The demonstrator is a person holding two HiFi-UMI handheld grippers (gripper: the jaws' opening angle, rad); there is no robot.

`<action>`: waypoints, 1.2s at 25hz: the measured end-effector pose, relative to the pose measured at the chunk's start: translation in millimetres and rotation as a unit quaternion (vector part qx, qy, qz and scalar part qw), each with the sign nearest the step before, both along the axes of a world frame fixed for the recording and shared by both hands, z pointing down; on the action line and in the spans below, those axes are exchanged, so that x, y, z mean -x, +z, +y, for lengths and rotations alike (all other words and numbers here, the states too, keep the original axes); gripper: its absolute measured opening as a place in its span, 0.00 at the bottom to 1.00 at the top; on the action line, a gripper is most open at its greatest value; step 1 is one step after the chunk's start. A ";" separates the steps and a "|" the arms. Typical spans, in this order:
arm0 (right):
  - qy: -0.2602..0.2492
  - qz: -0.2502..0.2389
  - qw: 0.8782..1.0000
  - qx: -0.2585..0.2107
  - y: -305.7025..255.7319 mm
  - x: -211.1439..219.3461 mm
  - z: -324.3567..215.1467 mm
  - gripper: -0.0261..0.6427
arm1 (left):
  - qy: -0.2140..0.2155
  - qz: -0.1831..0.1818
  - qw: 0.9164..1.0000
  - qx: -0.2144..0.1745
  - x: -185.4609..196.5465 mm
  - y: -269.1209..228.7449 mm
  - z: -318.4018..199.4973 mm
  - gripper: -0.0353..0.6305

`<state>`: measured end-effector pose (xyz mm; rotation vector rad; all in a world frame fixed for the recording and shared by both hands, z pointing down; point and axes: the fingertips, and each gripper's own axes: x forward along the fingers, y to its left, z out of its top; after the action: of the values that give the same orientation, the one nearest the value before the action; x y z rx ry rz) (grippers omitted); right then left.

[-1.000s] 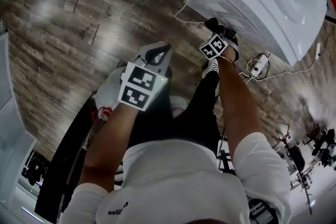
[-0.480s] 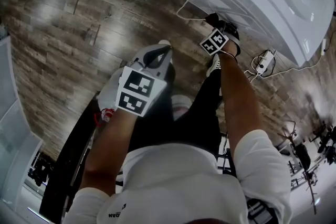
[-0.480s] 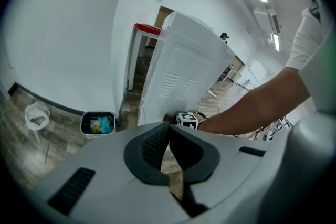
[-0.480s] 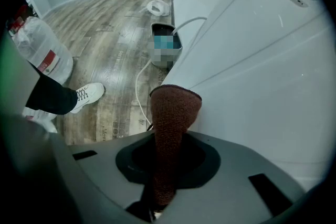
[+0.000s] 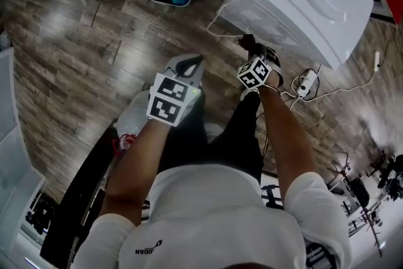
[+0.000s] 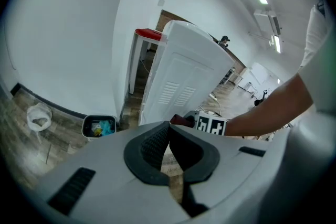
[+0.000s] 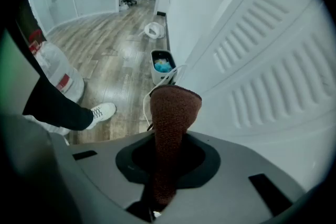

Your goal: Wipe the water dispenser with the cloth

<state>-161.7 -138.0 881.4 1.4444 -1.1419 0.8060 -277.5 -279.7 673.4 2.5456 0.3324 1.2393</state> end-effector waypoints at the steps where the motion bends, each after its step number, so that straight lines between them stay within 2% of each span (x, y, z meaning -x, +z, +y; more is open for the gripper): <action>1: 0.005 -0.004 1.000 -0.017 -18.9 5.4 -0.5 0.12 | -0.002 0.000 1.000 0.001 0.3 -3.2 0.5 0.04; 7: 0.034 -0.012 0.993 -0.112 -144.1 4.1 -14.8 0.12 | -0.001 0.015 1.000 -0.006 -19.3 -23.6 0.9 0.04; 10: 0.031 -0.010 0.989 -0.146 -210.1 -1.7 -27.8 0.12 | 0.004 0.021 1.000 -0.006 -27.8 -35.3 -0.1 0.04; 15: 0.017 0.024 0.982 -0.188 -309.6 -10.9 -52.1 0.12 | -0.014 0.028 0.999 -0.012 -27.7 -58.4 -16.2 0.04; 18: 0.008 0.055 0.977 -0.204 -352.1 -23.2 -65.3 0.12 | -0.005 0.034 0.999 -0.019 -31.6 -67.9 -13.7 0.04; 24: -0.003 0.092 0.972 -0.217 -389.0 -43.0 -92.2 0.12 | 0.009 0.038 0.999 -0.021 -29.9 -76.5 -3.1 0.04; 30: -0.002 0.088 0.974 -0.209 -375.6 -46.6 -117.9 0.12 | 0.013 0.041 0.999 -0.019 -29.6 -72.4 -5.7 0.04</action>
<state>-115.0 -255.9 505.8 1.8195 -1.2231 0.4343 -247.9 -285.3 601.1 2.6378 0.3639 1.1643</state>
